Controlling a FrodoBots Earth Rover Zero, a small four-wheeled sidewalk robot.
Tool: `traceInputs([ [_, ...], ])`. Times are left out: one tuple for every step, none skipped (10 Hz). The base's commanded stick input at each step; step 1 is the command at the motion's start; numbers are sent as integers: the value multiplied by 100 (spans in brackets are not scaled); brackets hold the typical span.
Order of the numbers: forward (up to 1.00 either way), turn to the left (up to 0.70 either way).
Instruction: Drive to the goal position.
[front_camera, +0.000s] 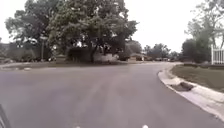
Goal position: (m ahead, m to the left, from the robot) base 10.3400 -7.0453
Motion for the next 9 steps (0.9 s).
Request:
traceInputs([
  [70,-35],
  [70,-35],
  [70,-35],
  [70,-20],
  [70,0],
  [70,0],
  [70,0],
  [70,0],
  [70,0],
])
